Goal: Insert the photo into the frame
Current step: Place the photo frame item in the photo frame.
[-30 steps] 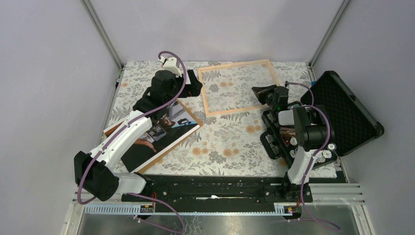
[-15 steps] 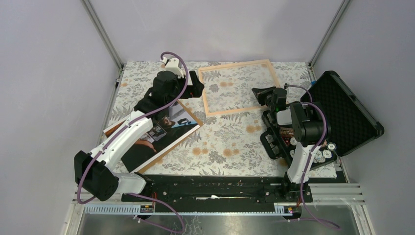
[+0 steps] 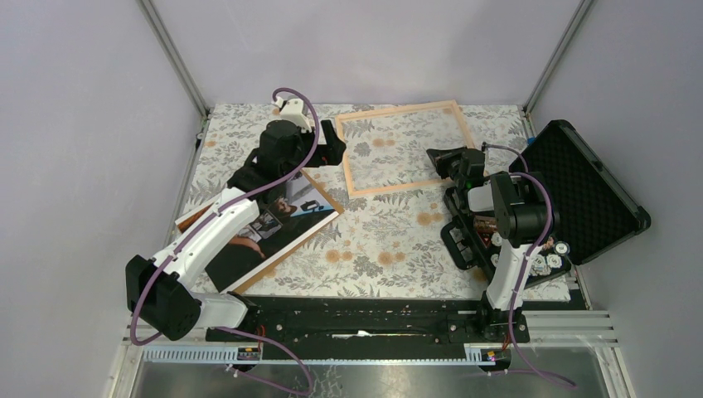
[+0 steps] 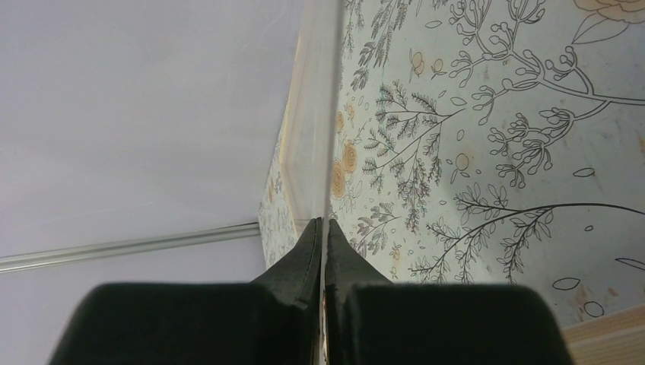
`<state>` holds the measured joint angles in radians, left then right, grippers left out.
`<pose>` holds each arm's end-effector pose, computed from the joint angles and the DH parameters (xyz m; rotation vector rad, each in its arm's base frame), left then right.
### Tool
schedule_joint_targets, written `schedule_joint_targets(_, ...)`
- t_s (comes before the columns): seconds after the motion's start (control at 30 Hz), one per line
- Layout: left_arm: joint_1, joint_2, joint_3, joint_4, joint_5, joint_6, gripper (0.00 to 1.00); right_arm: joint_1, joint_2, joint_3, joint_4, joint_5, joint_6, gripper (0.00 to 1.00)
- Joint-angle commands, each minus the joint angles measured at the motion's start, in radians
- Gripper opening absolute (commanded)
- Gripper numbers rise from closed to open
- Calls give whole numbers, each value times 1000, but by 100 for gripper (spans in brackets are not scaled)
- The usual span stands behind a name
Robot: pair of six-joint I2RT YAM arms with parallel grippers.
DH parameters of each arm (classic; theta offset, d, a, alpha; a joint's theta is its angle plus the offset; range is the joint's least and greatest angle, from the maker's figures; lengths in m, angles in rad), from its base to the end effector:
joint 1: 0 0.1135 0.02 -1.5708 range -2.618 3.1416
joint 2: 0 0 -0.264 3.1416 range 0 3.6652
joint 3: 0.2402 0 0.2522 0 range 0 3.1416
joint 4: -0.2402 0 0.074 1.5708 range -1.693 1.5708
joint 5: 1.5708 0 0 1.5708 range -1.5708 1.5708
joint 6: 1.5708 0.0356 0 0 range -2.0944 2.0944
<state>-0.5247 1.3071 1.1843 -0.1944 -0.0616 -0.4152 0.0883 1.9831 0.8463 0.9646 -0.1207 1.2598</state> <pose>0.2657 -0.1513 0.3638 0.0626 1.9287 -0.5797 0.3891 0.0387 0.1396 0.9543 1.6102 1.0696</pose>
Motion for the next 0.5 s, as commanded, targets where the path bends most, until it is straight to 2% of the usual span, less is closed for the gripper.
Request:
schedule_joint_targets(0.0, -7, 4, 18, 7, -19, 12, 99, -6, 11, 20, 87, 110, 16, 0)
schedule_joint_targets(0.47, -15, 5, 22, 3, -24, 13, 99, 13, 19, 8, 112, 173, 41, 0)
